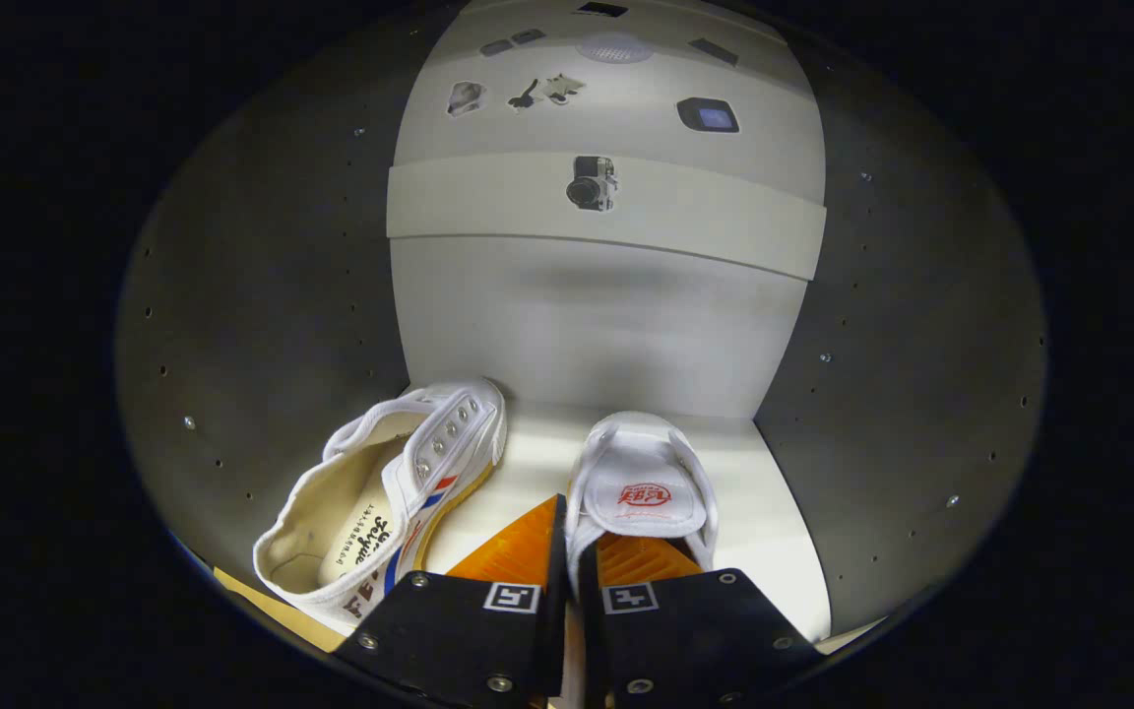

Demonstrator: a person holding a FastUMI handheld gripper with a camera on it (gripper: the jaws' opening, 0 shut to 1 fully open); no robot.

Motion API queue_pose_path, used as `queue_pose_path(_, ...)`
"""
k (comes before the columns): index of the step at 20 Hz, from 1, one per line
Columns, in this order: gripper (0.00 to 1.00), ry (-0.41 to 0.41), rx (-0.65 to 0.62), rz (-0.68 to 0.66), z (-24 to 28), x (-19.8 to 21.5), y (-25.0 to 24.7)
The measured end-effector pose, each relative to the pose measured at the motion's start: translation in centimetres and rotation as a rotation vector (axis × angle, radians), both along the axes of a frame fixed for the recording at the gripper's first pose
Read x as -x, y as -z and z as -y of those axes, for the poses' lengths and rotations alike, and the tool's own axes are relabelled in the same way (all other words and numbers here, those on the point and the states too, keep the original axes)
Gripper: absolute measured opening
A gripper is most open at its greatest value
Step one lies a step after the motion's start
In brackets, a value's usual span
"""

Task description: Open the shoe cabinet door, grab the shoes and put them into the shoe cabinet, then close the shoe cabinet door.

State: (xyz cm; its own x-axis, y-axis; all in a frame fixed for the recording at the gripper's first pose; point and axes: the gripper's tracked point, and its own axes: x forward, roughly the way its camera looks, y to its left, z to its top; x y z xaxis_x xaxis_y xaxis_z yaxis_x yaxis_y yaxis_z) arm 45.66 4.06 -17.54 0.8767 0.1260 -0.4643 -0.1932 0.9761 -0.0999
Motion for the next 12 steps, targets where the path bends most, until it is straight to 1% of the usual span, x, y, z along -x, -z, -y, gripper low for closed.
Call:
queue_pose_path(5, 0.12, 0.02, 0.014, 0.028, 0.4, 2.9, -1.7)
queue_pose_path(8, 0.12, 0.016, -0.01, 0.056, 0.1, 5.7, -3.3)
queue_pose_path(12, 0.12, 0.025, 0.004, 0.108, 0.4, 10.1, -5.9)
